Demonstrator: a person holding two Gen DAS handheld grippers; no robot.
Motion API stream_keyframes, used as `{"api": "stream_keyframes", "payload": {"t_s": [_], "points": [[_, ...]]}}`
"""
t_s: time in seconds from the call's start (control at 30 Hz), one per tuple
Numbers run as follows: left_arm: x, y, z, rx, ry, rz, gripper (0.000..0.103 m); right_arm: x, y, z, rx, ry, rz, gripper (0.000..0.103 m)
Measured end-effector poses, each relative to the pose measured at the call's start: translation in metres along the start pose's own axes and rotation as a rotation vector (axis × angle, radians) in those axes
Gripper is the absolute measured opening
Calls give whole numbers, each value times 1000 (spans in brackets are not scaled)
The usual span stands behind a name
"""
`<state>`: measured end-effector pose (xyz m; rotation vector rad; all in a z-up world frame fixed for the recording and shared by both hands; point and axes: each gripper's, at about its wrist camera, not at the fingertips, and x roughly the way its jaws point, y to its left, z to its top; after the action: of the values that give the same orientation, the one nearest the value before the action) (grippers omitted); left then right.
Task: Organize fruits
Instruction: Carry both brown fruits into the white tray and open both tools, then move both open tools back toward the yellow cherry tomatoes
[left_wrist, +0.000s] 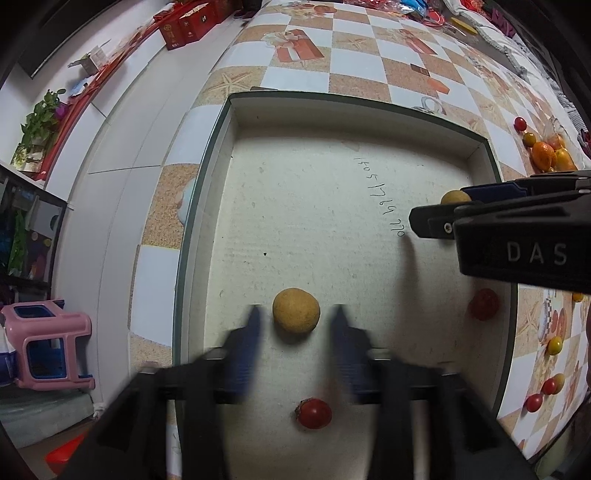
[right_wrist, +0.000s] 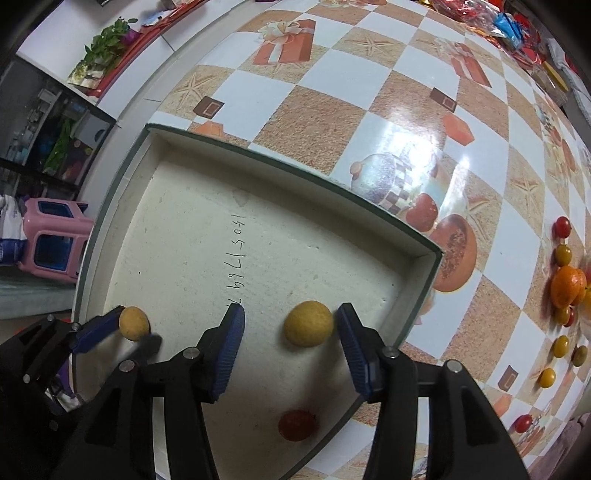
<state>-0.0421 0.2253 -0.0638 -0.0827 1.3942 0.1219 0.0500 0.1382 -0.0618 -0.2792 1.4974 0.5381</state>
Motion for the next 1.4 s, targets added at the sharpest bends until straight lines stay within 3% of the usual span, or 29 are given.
{"api": "stream_keyframes", "payload": {"t_s": [0.03, 0.07, 0.1, 0.17, 0.23, 0.37, 0.6, 0.8, 1.4], "points": [[-5, 0, -2, -5, -28, 13, 80, -2, -1, 0, 6, -6, 2, 63], [-11, 0, -3, -5, -61, 15, 80, -5, -3, 0, 9, -10, 5, 70], [-13, -1, -4, -2, -60, 6, 80, -9, -5, -1, 13, -21, 19, 72], [-13, -3, -5, 6, -40, 8, 80, -15, -9, -1, 22, -31, 31, 85], [-14, -4, -7, 8, -32, 19, 80, -21, -13, 0, 38, -45, 40, 86], [-17, -4, -12, 11, -21, 25, 80, -39, -23, -2, 94, -96, 69, 103], [-30, -12, -23, 69, -17, 40, 80, -62, -37, -17, 141, -137, 77, 103], [-44, -41, -29, 144, -28, 23, 80, -76, -73, -56, 253, -139, 73, 103], [-60, -170, -47, 377, -4, -122, 80, -75, -208, -237, 624, -49, -75, 103]]}}
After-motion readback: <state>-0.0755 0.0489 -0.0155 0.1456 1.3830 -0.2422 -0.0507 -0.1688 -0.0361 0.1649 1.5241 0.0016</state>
